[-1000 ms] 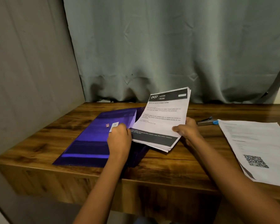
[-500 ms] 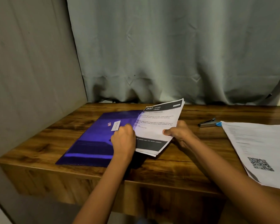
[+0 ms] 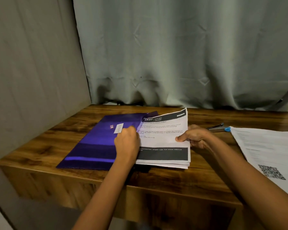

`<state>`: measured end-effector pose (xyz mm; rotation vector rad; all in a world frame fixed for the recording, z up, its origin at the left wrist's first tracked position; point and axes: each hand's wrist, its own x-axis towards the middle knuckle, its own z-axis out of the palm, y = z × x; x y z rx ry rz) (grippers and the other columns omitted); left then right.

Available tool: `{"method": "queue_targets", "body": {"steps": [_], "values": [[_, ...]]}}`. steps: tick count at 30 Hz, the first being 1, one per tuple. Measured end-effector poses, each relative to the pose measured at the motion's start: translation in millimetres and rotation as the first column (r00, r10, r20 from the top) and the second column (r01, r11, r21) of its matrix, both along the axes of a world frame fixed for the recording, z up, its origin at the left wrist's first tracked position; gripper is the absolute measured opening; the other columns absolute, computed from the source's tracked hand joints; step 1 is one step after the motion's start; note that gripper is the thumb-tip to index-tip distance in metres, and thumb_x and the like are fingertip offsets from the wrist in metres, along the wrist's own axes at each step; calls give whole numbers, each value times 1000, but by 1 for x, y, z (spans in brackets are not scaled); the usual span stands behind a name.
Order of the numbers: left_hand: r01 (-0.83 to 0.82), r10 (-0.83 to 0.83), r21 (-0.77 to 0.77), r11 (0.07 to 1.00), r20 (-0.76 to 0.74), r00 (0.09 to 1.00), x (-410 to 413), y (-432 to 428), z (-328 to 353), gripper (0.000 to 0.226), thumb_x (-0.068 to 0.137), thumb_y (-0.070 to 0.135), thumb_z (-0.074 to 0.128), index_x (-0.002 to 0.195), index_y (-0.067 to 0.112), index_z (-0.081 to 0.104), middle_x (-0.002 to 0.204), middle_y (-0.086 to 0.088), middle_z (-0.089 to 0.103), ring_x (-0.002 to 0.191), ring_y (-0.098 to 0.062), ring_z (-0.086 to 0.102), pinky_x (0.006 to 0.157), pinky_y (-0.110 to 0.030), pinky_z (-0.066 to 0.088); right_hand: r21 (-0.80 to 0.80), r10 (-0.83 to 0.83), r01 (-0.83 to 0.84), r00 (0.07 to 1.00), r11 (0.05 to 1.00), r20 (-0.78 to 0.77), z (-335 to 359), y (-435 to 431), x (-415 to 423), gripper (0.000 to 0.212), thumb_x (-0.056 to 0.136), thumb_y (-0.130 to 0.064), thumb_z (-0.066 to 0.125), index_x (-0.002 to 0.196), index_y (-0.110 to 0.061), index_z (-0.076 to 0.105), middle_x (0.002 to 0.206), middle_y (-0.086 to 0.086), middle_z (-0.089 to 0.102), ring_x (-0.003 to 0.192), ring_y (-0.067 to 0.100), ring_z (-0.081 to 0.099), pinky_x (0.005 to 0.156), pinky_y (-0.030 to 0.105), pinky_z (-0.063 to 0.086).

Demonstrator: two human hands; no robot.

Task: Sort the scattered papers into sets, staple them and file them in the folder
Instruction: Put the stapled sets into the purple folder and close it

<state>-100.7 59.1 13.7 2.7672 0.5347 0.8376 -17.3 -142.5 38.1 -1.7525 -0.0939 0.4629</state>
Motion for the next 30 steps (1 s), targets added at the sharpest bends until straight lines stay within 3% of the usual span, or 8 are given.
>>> {"method": "queue_targets", "body": {"steps": [2, 7, 11, 13, 17, 21, 26, 30], "values": [[13, -13, -5, 1000, 11, 1000, 0, 1, -1, 21, 98, 15, 41, 100, 2, 58, 100, -16, 62, 93, -36, 60, 71, -40, 45, 25, -10, 10, 1000, 1000, -1, -4, -1, -3, 40, 80, 21, 56, 118, 7, 60, 122, 22, 62, 79, 24, 65, 53, 25, 57], [23, -22, -20, 1000, 29, 999, 0, 2, -3, 21, 99, 16, 42, 98, 2, 59, 97, -16, 63, 90, -34, 61, 69, -38, 44, 93, -33, 30, 999, 995, 27, -8, -1, -13, 44, 80, 23, 55, 121, 8, 58, 124, 22, 60, 111, 37, 60, 61, 29, 56], [26, -25, -41, 999, 37, 999, 1, 3, -3, 21, 99, 15, 42, 98, 2, 59, 96, -16, 63, 89, -34, 61, 69, -38, 46, 87, -49, 46, 998, 995, 30, -8, -1, -10, 44, 79, 24, 55, 119, 7, 59, 123, 22, 61, 107, 37, 61, 83, 42, 51], [26, -24, -51, 998, 47, 999, 0, 3, -2, 22, 99, 15, 41, 98, 1, 58, 97, -16, 63, 88, -34, 61, 66, -36, 42, 102, -63, 60, 998, 993, 27, -9, -2, -9, 44, 78, 25, 54, 118, 7, 60, 123, 23, 61, 96, 34, 63, 79, 41, 54], [20, -13, -92, 996, 75, 997, -3, 2, 0, 22, 99, 13, 41, 96, -1, 58, 95, -18, 62, 87, -34, 60, 62, -32, 33, 110, -48, 47, 999, 993, 1, -9, -6, -9, 39, 80, 24, 53, 114, 7, 61, 121, 22, 62, 79, 26, 65, 56, 30, 57], [27, -13, -117, 993, 112, 994, -3, 3, -1, 23, 99, 11, 41, 92, -2, 58, 91, -19, 62, 86, -37, 60, 61, -33, 34, 121, -27, 30, 999, 992, -28, -11, -5, -7, 44, 81, 25, 51, 121, 7, 58, 124, 23, 60, 104, 38, 62, 57, 30, 57], [29, -19, -92, 995, 114, 993, -2, 4, 0, 21, 99, 13, 43, 95, 0, 59, 93, -17, 64, 85, -34, 61, 61, -32, 36, 70, -18, 18, 1000, 997, -12, -7, 6, -3, 44, 81, 22, 54, 121, 6, 58, 123, 20, 62, 107, 36, 62, 65, 34, 57], [20, -14, -61, 998, 87, 996, -1, 4, 1, 21, 99, 16, 43, 100, 2, 59, 97, -16, 64, 90, -36, 61, 64, -35, 38, 31, -23, 22, 1000, 999, 17, -3, 20, 1, 44, 78, 23, 56, 119, 7, 60, 123, 22, 62, 110, 37, 61, 84, 42, 52]]}}
